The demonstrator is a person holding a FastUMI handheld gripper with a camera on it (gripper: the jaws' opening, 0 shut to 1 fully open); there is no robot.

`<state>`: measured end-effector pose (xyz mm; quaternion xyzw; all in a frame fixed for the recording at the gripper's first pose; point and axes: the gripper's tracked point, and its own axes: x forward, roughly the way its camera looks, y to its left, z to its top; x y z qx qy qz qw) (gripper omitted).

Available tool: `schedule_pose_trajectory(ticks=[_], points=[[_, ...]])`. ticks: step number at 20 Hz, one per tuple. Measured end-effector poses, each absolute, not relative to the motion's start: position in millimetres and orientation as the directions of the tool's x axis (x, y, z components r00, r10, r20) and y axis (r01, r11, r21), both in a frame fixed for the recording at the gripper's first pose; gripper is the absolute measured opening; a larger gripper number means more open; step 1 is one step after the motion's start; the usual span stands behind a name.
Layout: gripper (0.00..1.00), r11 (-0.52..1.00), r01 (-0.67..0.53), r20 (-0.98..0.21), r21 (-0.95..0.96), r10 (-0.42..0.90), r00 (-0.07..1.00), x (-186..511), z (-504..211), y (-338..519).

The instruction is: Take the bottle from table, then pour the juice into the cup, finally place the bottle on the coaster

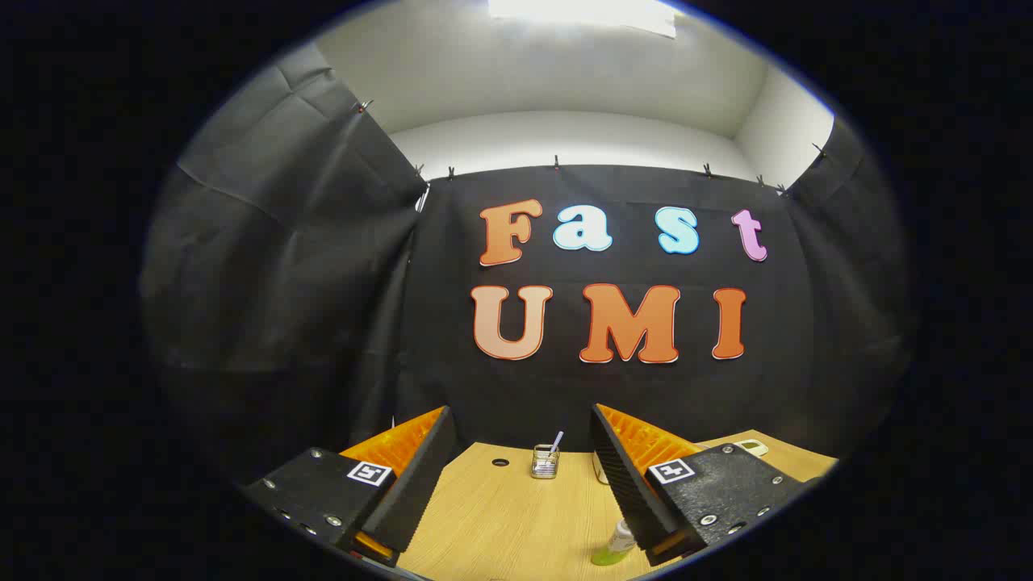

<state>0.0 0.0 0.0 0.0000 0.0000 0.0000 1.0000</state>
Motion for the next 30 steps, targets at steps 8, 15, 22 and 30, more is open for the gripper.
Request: schedule_pose_trajectory(ticks=[8,15,22,30], points=[[1.00,1.000,-0.001,-0.011,0.017,0.001,1.000,5,-7,1],[1.00,1.000,-0.002,-0.020,0.021,0.002,1.000,6,-10,-3],[1.00,0.999,0.007,-0.039,0.053,-0.005,0.999,10,-13,-9],[1.00,0.996,0.073,-0.092,0.042,-0.069,0.993,11,-35,-41]])
